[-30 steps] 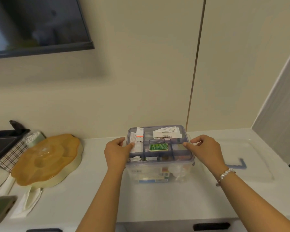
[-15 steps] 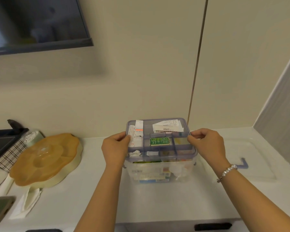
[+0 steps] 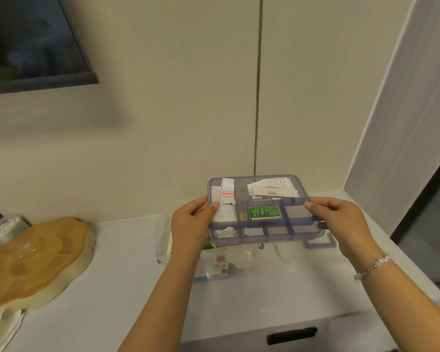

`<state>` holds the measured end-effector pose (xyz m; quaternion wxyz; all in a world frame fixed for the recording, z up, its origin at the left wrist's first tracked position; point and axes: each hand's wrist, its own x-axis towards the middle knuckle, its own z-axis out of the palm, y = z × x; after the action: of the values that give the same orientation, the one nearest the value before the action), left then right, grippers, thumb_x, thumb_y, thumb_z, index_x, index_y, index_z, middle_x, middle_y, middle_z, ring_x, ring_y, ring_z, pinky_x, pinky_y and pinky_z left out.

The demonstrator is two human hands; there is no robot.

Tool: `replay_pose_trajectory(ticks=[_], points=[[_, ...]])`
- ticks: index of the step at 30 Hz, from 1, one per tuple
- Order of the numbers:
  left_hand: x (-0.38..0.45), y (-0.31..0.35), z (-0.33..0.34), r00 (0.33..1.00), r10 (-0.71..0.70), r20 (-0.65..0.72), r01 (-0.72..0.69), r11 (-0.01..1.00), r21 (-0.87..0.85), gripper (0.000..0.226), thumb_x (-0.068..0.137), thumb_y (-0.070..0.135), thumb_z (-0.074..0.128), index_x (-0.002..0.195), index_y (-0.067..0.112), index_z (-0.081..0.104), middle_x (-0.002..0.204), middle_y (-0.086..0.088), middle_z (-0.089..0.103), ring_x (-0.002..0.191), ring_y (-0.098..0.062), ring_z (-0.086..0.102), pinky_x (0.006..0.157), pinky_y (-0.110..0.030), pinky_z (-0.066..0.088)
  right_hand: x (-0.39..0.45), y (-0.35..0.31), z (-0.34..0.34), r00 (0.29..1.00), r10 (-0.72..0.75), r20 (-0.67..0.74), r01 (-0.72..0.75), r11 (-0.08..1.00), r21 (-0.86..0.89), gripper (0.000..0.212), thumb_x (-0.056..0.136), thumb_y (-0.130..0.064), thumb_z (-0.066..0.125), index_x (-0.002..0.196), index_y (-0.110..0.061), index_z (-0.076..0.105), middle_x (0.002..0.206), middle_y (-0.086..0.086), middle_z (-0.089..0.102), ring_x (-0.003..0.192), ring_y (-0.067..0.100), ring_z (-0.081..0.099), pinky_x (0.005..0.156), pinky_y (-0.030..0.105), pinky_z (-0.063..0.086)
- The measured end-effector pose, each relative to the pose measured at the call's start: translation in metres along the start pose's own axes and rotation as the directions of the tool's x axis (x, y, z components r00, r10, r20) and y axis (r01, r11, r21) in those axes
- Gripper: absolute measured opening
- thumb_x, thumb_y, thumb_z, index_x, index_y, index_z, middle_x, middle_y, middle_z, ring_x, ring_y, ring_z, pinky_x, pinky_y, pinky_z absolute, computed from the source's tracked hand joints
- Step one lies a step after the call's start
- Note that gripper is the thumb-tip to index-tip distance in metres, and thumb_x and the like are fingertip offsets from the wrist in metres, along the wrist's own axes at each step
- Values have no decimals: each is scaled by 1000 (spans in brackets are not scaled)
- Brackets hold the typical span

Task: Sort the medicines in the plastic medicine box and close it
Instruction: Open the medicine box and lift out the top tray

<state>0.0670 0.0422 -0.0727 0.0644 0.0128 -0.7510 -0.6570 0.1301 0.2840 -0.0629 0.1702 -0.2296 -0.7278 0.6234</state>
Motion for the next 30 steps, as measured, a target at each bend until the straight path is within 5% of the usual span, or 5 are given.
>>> replay_pose_trajectory(ticks=[7,12,18,24,30], points=[[-32,5,64,960,78,268,-67,996,-52,34,83,9,63,96,40,60,62,35,65,63,17,62,52,-6,49,15,17,-77,990,80,-113,-89,993,-71,19,85,-16,62,101,-10,69,83,11,66,77,27,60,70,35,51],[-47,-3,104,923,111,367,-142,988,58,41,83,12,64,100,48,55,82,38,58,76,25,56,69,-2,46,26,38,-108,966,160,-203,-189,973,-133,17,86,-19,61,97,-9,69,83,11,64,72,26,58,67,35,47],[-53,-27,140,894,-74,442,-42,968,248,48,92,25,52,138,19,40,143,0,45,129,-17,43,108,-32,34,48,62,-113,950,248,-188,-278,948,-156,22,89,-16,55,107,-10,67,91,8,62,83,27,58,79,39,51],[-48,-49,154,848,-272,455,140,943,303,51,95,26,44,143,22,26,151,-2,32,137,-25,32,110,-40,31,60,85,-98,948,303,-93,-317,914,-251,32,90,-8,50,121,-6,60,113,11,60,99,28,55,96,39,47],[-38,-57,156,825,-331,458,218,934,282,50,95,20,45,142,22,29,147,-2,38,126,-20,41,102,-33,36,66,95,-86,961,267,-76,-270,831,-487,38,88,2,41,119,-9,61,121,13,60,102,30,54,87,32,44]])
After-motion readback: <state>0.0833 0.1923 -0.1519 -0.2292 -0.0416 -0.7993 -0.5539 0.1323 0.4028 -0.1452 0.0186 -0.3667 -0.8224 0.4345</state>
